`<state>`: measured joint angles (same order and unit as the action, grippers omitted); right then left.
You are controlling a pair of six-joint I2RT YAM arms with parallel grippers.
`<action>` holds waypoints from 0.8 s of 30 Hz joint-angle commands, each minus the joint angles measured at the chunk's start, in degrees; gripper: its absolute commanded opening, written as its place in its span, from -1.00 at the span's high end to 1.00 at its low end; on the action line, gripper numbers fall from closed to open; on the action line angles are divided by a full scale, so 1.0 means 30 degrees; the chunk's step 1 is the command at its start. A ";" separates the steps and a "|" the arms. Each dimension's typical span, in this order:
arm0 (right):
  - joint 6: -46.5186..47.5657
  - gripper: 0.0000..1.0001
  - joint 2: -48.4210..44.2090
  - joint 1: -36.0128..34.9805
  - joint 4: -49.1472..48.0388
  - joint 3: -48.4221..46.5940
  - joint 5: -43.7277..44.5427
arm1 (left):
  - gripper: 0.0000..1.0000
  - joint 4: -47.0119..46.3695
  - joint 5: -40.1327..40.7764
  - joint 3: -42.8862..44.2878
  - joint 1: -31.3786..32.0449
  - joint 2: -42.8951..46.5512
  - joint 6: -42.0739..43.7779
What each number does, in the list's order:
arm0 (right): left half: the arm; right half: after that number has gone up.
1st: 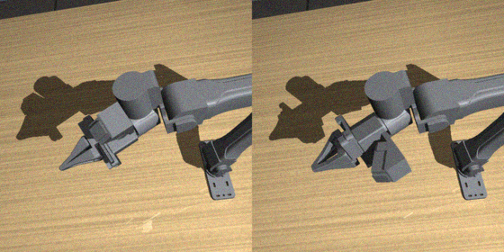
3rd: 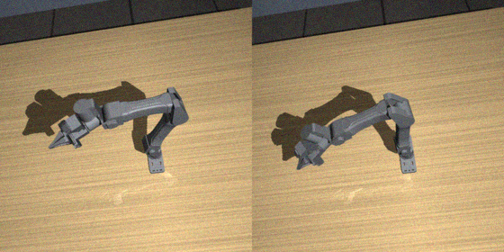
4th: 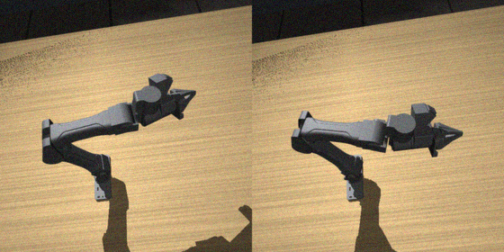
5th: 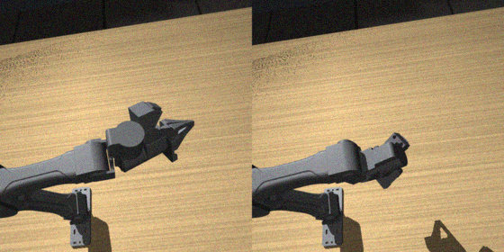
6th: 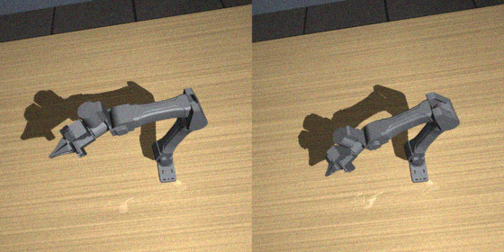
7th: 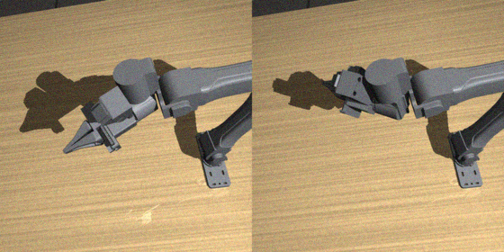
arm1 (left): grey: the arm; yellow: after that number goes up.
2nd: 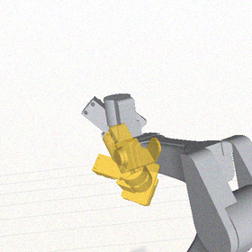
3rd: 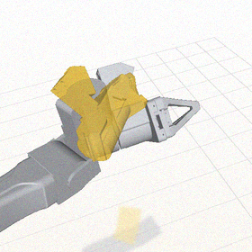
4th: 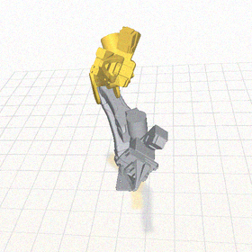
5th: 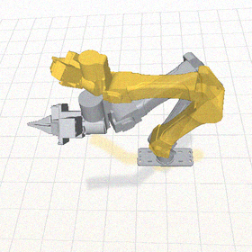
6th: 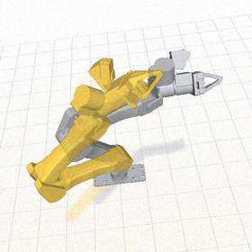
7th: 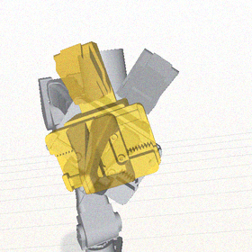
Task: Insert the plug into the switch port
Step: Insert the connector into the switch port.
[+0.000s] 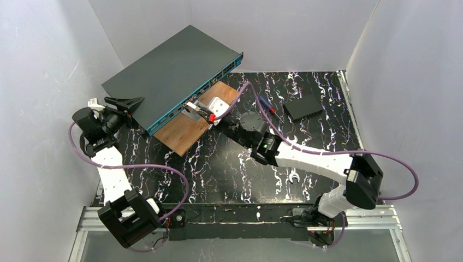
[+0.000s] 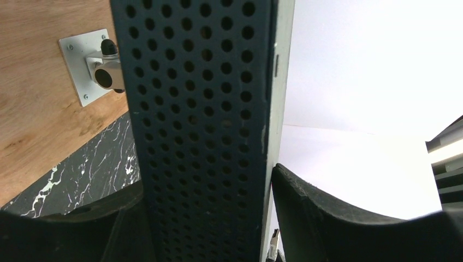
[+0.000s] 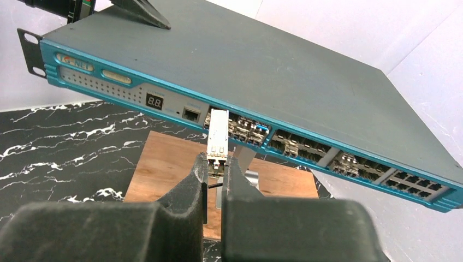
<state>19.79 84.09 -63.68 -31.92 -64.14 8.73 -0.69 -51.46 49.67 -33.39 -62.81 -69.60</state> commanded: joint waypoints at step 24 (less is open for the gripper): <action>0.0229 0.97 0.2519 -0.1273 -0.1809 -0.2371 0.5511 | 1.00 0.0728 -0.1435 -0.0326 0.0377 -0.1361 0.1902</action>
<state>20.58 90.41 -67.48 -32.69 -68.01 23.94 -2.79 -54.83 50.11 -33.93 -64.84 -69.56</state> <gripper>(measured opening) 0.101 0.554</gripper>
